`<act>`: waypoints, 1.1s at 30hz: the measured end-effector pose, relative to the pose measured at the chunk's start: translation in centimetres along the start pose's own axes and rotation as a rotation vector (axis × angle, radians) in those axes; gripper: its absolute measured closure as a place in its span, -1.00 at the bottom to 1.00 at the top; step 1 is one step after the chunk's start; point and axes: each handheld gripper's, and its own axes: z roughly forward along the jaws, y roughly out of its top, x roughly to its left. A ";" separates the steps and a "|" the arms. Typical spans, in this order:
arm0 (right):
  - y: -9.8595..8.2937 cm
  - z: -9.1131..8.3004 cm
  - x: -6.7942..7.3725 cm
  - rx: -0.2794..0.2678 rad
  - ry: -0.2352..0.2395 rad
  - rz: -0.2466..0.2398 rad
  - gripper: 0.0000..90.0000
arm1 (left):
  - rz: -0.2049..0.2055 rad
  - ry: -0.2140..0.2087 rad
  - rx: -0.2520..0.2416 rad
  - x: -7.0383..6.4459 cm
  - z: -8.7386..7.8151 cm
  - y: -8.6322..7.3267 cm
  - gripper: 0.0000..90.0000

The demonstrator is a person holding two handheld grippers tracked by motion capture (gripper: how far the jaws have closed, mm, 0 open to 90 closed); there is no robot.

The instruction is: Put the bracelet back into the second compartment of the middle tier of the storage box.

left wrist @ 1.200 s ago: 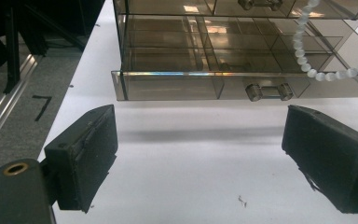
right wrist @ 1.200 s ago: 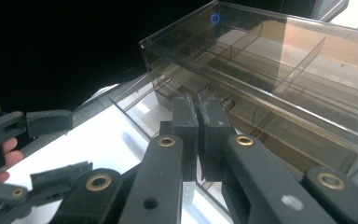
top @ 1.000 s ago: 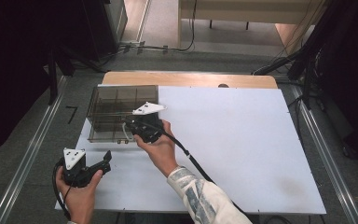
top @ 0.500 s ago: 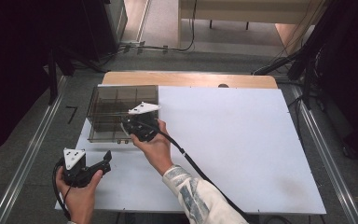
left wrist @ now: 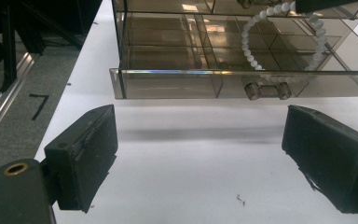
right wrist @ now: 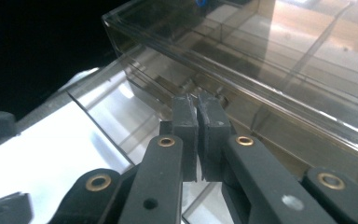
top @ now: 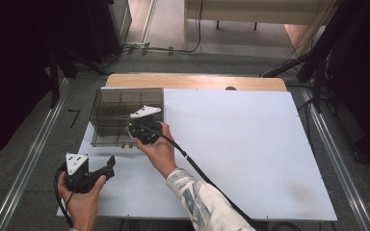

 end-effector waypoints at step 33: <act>-0.2 0.8 1.1 0.081 -0.011 -0.116 0.43 | 0.005 -0.005 0.004 0.0 0.0 0.0 -0.75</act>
